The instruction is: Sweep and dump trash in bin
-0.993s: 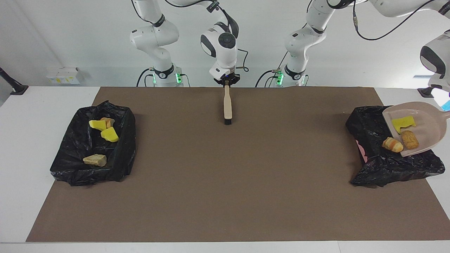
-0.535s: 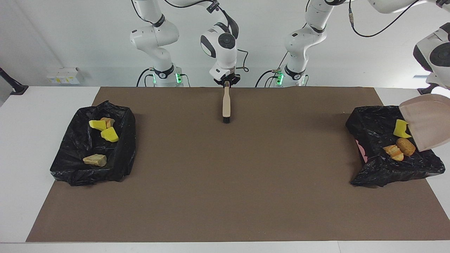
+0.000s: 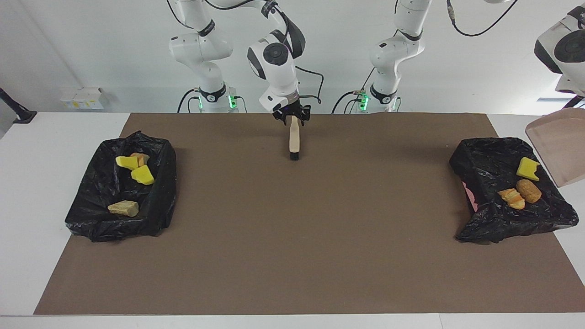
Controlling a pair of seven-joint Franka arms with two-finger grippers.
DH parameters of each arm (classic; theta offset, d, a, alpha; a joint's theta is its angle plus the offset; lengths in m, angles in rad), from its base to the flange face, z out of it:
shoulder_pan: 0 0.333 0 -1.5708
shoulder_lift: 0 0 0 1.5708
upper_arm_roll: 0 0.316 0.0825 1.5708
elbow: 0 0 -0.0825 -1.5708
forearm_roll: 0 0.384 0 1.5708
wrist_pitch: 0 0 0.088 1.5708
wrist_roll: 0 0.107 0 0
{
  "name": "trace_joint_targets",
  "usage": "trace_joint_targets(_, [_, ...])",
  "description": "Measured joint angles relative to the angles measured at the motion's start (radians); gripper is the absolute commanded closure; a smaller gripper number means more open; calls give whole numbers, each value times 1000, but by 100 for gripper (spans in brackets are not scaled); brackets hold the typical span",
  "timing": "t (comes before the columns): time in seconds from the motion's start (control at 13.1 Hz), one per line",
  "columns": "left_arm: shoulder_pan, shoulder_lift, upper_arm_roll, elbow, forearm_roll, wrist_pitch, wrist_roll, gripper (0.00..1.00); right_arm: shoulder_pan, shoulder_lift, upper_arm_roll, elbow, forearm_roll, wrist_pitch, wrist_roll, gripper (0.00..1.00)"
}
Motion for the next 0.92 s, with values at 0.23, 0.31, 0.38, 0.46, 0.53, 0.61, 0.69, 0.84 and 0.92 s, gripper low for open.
trace_joint_targets(0.23, [-35, -1, -1, -5, 3, -54, -32, 100, -134, 2, -5, 87, -156, -10, -7, 0])
trace_joint_targets(0.31, [-54, -3, 0, -9, 30, -82, -56, 100, -181, 3, -6, 113, -171, -12, -16, 0])
trace_joint_targets(0.38, [-81, -8, -1, -18, 65, -118, -106, 100, -225, 6, -7, 141, -176, -22, -39, 0])
trace_joint_targets(0.46, [-113, -21, -3, -40, 92, -146, -157, 100, -266, 10, -7, 179, -178, -53, -77, 0])
trace_joint_targets(0.53, [-138, -39, -5, -69, 107, -160, -191, 100, -300, 14, -9, 221, -184, -96, -115, 0])
trace_joint_targets(0.61, [-155, -59, -6, -98, 116, -168, -217, 100, -330, 18, -10, 268, -203, -144, -147, 0])
trace_joint_targets(0.69, [-163, -76, -6, -119, 124, -172, -232, 100, -355, 24, -10, 316, -229, -191, -172, 0])
trace_joint_targets(0.84, [-164, -92, 0, -131, 152, -175, -238, 100, -382, 41, -11, 407, -276, -271, -191, 0])
trace_joint_targets(0.92, [-163, -93, 3, -131, 167, -175, -239, 100, -388, 47, -11, 448, -291, -306, -191, 0])
